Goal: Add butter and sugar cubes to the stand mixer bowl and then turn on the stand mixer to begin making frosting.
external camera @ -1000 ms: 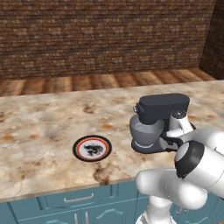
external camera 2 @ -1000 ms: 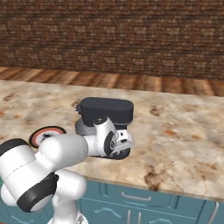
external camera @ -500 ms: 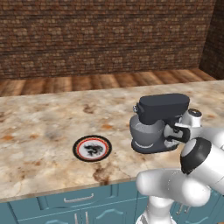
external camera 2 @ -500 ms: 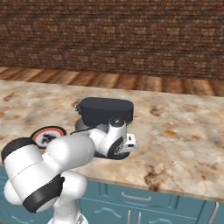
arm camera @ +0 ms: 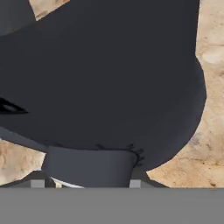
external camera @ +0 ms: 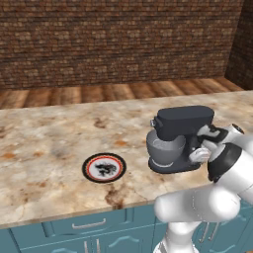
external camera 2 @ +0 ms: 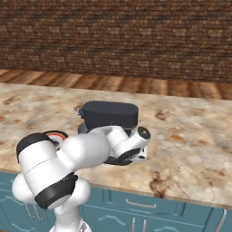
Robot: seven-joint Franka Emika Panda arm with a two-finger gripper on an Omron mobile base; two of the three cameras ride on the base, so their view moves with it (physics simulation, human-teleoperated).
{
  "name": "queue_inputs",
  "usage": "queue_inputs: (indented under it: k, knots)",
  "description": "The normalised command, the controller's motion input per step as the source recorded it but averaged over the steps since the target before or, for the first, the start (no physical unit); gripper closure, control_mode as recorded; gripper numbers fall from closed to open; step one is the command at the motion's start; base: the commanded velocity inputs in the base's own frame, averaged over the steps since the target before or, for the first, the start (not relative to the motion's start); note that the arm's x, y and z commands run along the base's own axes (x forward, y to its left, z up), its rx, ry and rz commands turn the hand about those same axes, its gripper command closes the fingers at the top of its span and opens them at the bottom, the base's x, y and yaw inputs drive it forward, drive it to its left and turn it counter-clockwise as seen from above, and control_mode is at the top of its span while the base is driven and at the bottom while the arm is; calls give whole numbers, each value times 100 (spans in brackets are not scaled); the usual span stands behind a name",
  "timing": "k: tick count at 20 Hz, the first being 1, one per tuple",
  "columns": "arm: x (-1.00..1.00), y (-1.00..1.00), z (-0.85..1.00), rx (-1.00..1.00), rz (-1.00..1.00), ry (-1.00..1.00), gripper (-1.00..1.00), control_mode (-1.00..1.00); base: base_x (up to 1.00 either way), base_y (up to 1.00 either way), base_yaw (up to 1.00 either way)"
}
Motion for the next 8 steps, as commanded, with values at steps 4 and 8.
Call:
queue_inputs:
  k: [4,8]
  knots:
    - [11,-16,-4,32,0,10,100,-100,0,0,0]
    - [4,-25,-13,30,0,12,100,-100,0,0,0]
